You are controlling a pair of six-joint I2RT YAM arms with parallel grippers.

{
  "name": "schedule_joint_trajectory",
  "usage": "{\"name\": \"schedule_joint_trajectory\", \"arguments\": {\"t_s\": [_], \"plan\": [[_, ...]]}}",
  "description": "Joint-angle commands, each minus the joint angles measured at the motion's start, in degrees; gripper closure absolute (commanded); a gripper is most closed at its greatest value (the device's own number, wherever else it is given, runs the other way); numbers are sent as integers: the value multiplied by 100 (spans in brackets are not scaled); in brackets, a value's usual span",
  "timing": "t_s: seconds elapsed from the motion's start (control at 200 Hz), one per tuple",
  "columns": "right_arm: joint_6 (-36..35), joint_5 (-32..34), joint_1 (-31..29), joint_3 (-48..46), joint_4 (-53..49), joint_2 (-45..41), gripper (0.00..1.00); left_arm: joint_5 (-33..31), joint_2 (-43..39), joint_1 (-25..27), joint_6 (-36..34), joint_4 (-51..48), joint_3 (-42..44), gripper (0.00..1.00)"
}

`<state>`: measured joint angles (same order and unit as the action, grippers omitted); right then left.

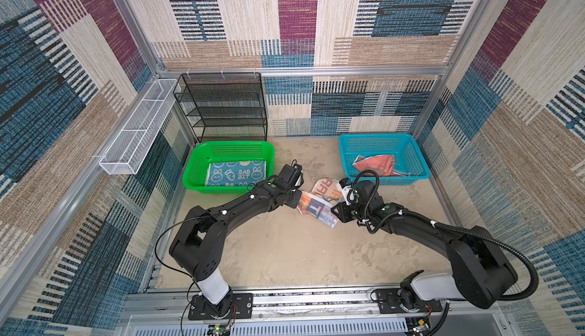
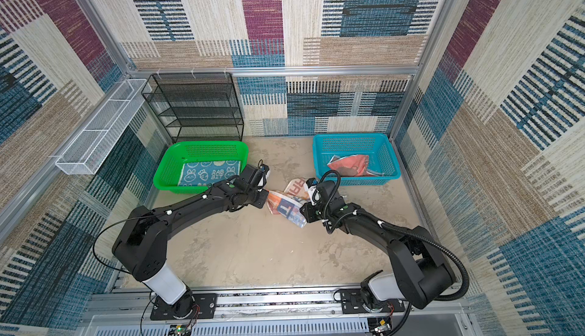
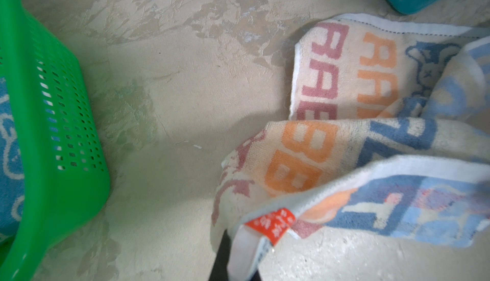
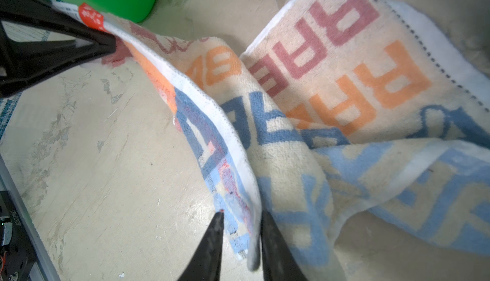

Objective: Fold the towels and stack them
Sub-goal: 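Lift the cream towel by two corners with both grippers, spreading it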

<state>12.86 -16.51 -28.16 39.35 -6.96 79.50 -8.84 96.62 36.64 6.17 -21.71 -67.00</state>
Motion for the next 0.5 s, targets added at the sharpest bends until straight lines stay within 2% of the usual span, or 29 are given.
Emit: {"name": "schedule_joint_trajectory", "arguments": {"t_s": [0.0,0.22,0.275,0.305,0.386,0.496], "plan": [[100,-54,-3,-2,172,100,73,-49,-29,-9,42,34,13,100],[211,223,0,-7,311,513,82,-56,-55,-8,42,34,68,100],[225,198,-2,0,351,559,91,-73,-69,-8,51,27,79,100],[225,191,3,20,371,570,100,-74,-70,-9,53,32,86,100],[216,214,3,68,406,436,100,-90,-113,-8,59,29,95,100],[162,576,-1,274,348,-21,100,-176,-229,-8,-72,-136,-115,100]]}}
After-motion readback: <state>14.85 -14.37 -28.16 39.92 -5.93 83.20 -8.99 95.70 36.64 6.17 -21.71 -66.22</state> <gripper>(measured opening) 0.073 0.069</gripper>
